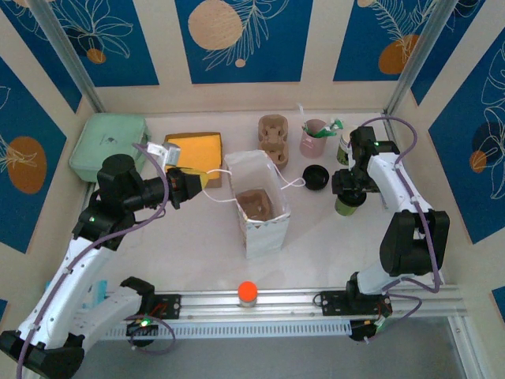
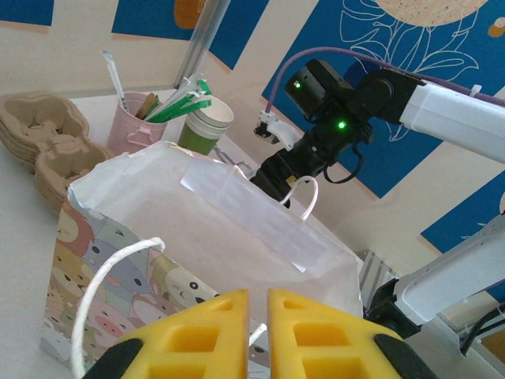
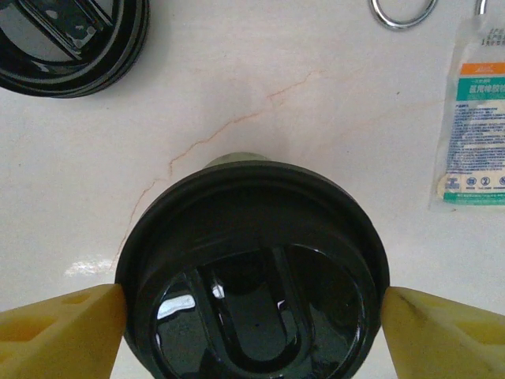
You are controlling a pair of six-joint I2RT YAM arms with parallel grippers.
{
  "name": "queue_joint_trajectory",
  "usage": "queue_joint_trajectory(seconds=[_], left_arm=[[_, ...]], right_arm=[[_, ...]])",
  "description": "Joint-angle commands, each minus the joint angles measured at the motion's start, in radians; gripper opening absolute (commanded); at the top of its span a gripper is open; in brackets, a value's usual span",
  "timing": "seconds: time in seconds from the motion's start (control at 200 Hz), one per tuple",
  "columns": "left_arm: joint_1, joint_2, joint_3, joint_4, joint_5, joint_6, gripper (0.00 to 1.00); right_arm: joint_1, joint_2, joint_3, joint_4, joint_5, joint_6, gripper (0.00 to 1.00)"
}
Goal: Pack the takeout coffee
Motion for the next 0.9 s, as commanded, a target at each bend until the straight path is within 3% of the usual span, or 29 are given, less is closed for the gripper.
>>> queue_joint_trajectory(seconds=[0.0,0.405,0.896], left_arm=[[-0.007,-0.015,0.006,-0.016,0.003,0.030,0.14],[-0.008,-0.016,0.004,-0.013,0.000,0.030,0.14],[-0.006,-0.024,0.001,-0.016,-0.003,0.030,0.14]], right_arm=[[-0.005,0.011,-0.019,0.007,-0.030,0.015,0.82],[-0.002,0.021,-0.021,-0.003,-0.050,0.058,0.74],[0.072,0.034,-0.030,0.030,-0.128,0.233,0.70]])
